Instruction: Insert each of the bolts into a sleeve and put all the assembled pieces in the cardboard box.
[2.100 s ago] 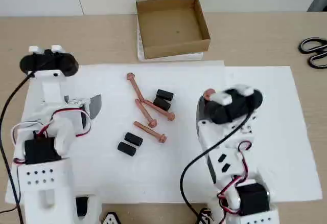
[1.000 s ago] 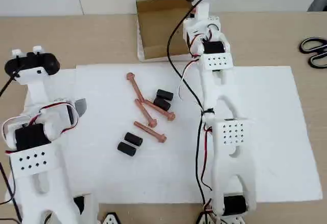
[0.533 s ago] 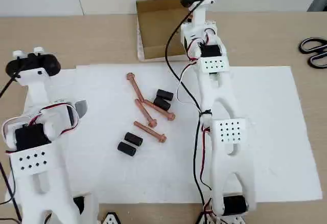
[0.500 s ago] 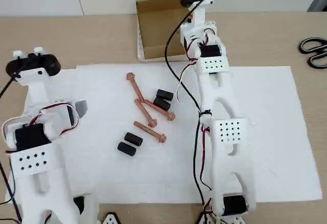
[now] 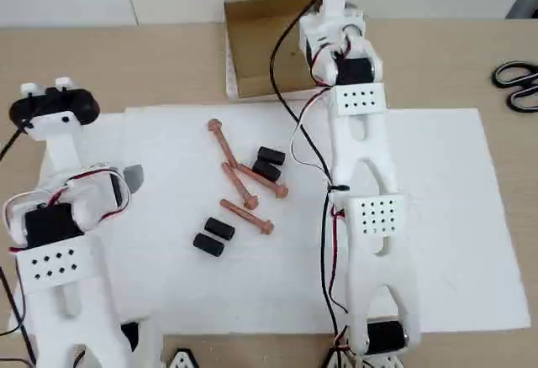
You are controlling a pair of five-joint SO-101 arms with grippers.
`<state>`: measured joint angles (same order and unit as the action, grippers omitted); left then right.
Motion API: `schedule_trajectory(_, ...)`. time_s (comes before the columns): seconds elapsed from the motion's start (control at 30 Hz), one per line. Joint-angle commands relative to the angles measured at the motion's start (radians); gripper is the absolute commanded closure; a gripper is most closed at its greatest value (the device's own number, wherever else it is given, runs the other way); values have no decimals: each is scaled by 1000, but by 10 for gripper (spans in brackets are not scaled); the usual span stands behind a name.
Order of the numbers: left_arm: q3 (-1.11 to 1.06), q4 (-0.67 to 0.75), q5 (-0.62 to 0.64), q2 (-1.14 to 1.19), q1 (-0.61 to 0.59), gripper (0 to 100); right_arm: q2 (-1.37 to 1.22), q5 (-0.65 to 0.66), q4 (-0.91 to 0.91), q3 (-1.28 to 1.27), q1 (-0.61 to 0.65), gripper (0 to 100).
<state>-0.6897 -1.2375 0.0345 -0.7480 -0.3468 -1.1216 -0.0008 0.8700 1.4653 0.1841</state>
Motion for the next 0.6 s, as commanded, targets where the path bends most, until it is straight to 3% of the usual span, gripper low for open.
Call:
schedule_trajectory(0.0, 41, 0, -2, 0, 2, 731, 30, -2, 174, 212, 25, 764)
schedule_trajectory(0.47, 38, -6, -2, 0, 2, 731, 278, -5, 822, 216, 105, 764)
schedule_trajectory(0.57, 39, -37, -2, 0, 2, 731, 348, -5, 857, 216, 125, 764)
